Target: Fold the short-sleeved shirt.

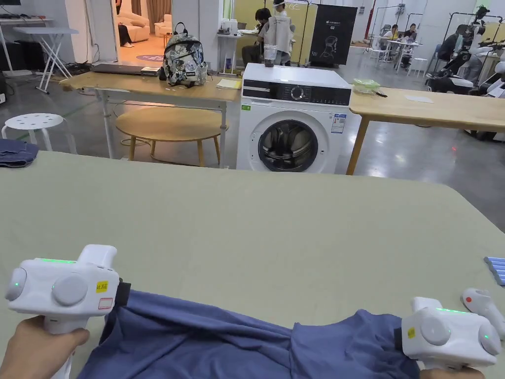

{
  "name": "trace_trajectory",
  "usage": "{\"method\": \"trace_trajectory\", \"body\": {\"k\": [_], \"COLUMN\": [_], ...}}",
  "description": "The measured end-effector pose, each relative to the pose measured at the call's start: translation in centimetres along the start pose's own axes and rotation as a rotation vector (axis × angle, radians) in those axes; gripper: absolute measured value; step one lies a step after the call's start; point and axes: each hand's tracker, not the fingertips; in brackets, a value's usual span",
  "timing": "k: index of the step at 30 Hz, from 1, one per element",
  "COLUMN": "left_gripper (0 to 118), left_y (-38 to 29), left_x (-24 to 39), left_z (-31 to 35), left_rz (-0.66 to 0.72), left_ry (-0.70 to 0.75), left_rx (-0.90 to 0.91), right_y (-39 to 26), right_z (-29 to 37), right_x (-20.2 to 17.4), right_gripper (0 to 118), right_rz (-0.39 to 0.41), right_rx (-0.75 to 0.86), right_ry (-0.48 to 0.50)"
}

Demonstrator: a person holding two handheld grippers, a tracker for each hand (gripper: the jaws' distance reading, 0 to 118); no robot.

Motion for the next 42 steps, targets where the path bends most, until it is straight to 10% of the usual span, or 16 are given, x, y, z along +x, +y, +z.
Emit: {"method": "trace_trajectory", "body": {"k": [16, 42], "left_gripper": [0, 0], "left_y": [7.2, 23.2], "left_x": [-2.3, -7.8], "left_z": [13.8, 18.2], "left_rz": [0.013, 0.053], "left_ry": [0.048, 0.140], "left_rx": [0.315, 0.484], "right_y": [9.0, 23.1], "right_z": [14.2, 24.2], "right_x": [-1.5, -5.7], "right_gripper": [0, 0], "right_rz": [0.140, 0.111], "right_rx": [0.583, 0.859], "right_ry": [-0.001, -0.013]}}
